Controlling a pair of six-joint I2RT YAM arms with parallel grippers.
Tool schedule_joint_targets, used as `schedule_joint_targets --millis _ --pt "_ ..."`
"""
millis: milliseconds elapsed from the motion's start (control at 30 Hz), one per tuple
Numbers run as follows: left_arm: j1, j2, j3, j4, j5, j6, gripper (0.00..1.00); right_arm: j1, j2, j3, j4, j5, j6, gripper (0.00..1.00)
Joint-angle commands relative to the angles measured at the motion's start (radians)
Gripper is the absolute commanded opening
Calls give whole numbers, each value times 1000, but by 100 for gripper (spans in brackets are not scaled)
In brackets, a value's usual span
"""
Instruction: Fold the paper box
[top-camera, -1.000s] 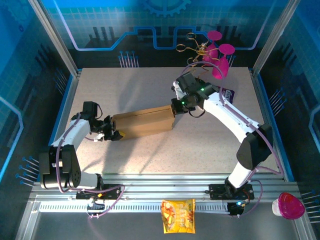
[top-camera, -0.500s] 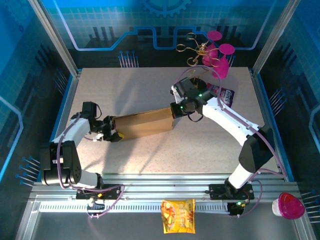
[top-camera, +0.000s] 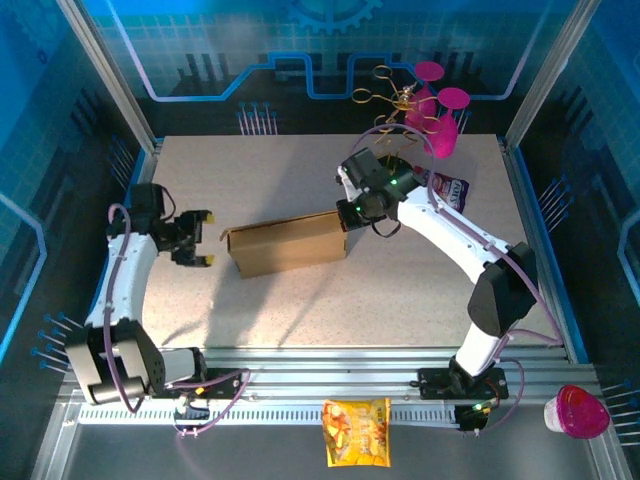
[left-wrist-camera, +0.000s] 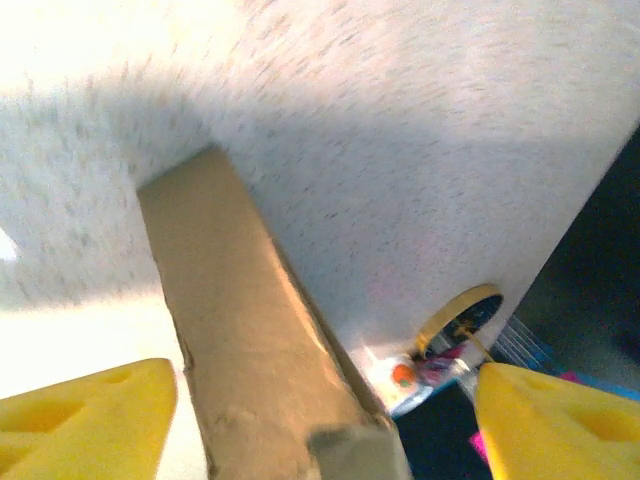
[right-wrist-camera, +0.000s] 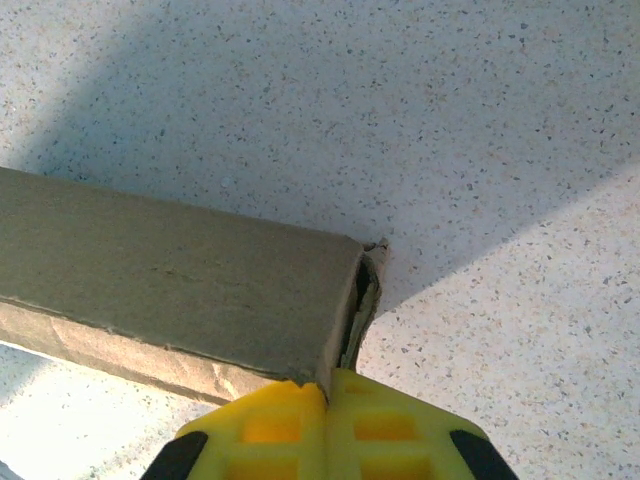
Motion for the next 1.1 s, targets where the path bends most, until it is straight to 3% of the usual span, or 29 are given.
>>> schedule_joint_targets --millis 0,100,233,367,567,700,833,1067 --pt "-9 -60 91 -132 -165 359 62 11 31 47 -47 3 -15 0" --pt "-47 -101 111 -125 -162 632 45 6 46 66 -61 -13 -21 0" --pt "-142 -152 98 -114 -154 948 32 -2 60 89 -75 -38 -29 0" --pt "-183 -152 90 -117 -194 1125 33 -11 72 103 -87 -50 -40 0" --pt "-216 -91 123 -125 -280 1220 41 -19 82 114 -97 -64 -44 0" --pt "-232 -61 116 -103 -273 1225 44 -22 87 119 -99 -73 -44 0" --pt "-235 -21 115 -75 -274 1222 43 -23 89 120 -102 -78 -47 0" --pt "-249 38 137 -53 -255 1205 33 -24 91 124 -103 -84 -47 0"
